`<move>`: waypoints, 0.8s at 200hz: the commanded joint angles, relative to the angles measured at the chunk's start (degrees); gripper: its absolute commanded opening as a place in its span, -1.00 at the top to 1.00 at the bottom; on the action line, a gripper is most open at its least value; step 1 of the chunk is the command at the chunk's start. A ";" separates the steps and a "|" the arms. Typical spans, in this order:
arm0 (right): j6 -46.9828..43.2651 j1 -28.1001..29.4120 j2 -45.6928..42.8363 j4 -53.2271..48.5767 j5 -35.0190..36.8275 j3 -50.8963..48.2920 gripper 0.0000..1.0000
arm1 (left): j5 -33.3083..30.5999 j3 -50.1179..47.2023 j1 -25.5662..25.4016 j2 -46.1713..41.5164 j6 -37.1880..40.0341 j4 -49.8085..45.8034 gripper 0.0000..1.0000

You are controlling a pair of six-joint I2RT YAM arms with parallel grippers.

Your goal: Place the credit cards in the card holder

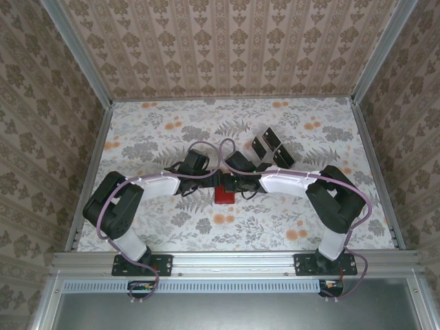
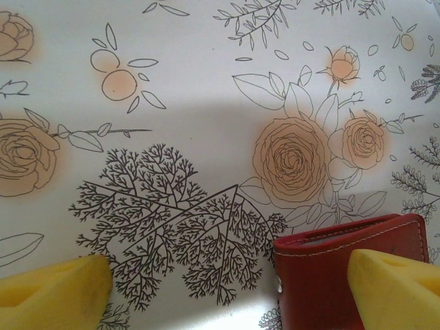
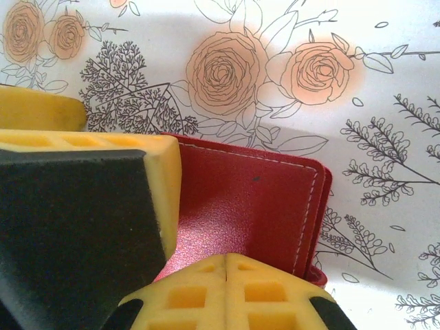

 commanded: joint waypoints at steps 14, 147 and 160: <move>-0.44 0.92 2.16 -0.95 0.23 1.10 1.00 | 2.36 -1.68 -0.25 3.11 -0.86 1.69 -0.82; 1.01 1.65 3.58 -0.23 0.97 3.58 1.00 | 3.59 -3.02 -0.34 4.35 -2.44 4.19 -0.76; 1.03 1.78 3.75 -0.21 0.84 3.84 1.00 | 3.73 -3.18 -0.35 4.40 -2.48 4.36 -0.76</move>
